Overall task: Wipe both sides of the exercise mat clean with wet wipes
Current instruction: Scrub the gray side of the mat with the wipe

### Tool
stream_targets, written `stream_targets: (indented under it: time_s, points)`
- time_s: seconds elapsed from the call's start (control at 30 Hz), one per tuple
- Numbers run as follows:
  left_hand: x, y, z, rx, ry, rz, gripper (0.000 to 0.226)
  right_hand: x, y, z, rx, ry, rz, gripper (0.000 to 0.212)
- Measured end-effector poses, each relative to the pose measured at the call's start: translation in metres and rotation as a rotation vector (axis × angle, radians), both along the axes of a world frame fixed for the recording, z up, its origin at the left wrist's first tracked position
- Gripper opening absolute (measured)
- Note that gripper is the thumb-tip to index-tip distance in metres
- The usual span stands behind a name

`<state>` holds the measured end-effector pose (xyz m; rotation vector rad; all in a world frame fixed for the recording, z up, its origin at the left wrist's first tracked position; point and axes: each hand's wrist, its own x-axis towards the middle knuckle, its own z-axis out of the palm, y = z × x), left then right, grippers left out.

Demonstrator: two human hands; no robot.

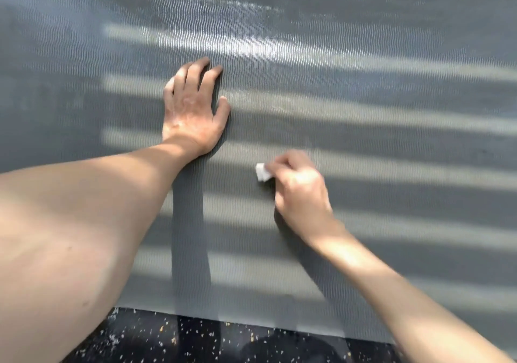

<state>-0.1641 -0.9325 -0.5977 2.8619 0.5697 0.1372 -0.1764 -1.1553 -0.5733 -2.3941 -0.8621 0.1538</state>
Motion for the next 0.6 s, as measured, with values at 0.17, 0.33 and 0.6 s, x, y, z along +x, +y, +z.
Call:
stream_targets:
  time_s: [0.17,0.33,0.6]
  points:
    - [-0.004,0.001,0.0,0.005,0.021,-0.011,0.057,-0.061,-0.03,-0.002,-0.012,0.023,0.02,0.025]
    - [-0.004,-0.001,-0.001,0.027,0.04,-0.003,0.056,-0.133,-0.071,0.001,-0.042,0.208,0.081,0.025]
    - [-0.006,-0.002,0.004,0.007,0.057,-0.016,0.055,-0.082,-0.038,-0.002,0.085,0.021,-0.033,0.023]
